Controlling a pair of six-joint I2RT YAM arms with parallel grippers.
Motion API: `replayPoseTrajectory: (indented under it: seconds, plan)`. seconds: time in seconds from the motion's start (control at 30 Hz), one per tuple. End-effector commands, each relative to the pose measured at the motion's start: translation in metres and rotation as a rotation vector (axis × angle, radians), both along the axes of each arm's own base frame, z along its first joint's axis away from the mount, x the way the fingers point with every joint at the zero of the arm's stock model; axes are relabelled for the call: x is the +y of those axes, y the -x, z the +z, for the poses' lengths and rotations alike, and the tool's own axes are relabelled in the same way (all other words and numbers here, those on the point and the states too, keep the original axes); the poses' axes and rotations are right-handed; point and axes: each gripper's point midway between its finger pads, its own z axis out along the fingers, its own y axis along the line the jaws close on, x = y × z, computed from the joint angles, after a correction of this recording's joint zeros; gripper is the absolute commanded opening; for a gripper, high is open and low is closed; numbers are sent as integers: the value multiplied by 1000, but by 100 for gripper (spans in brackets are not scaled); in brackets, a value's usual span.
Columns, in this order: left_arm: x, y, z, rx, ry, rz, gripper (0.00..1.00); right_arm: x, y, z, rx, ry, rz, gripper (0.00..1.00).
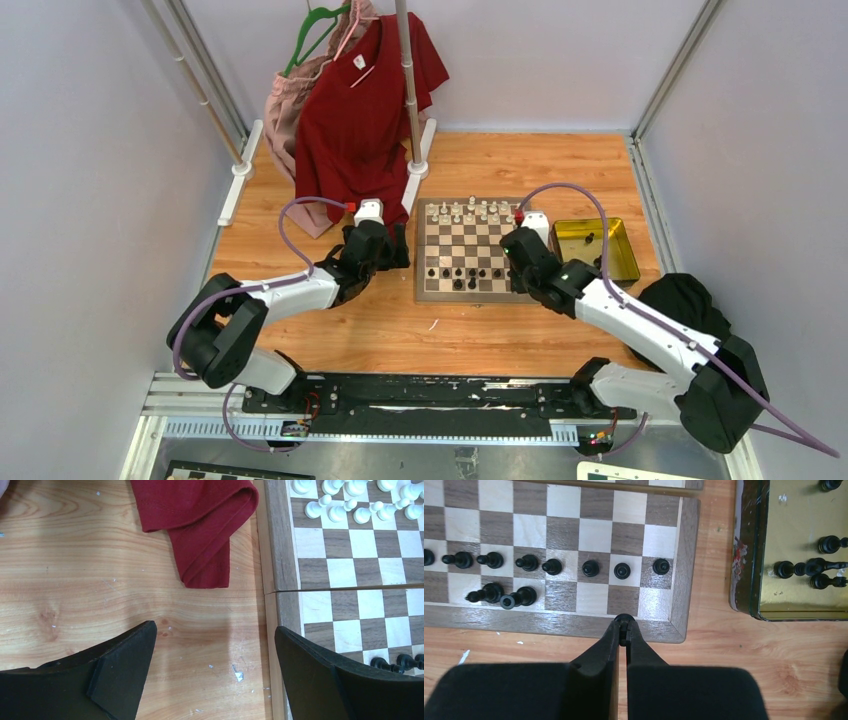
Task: Set up the chess pieces on the board
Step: Place the chess piece on the chessboard.
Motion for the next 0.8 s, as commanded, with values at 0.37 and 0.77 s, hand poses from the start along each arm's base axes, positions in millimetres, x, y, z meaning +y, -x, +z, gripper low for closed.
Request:
replayPoseTrajectory:
  seconds: [0.37, 0.77]
  plan:
    - [-2, -4, -5, -5, -14, 2, 94, 3, 0, -43, 82, 75, -9, 0]
    - [-2, -4, -6, -3, -16, 1, 94, 2, -10, -49, 86, 91, -16, 0]
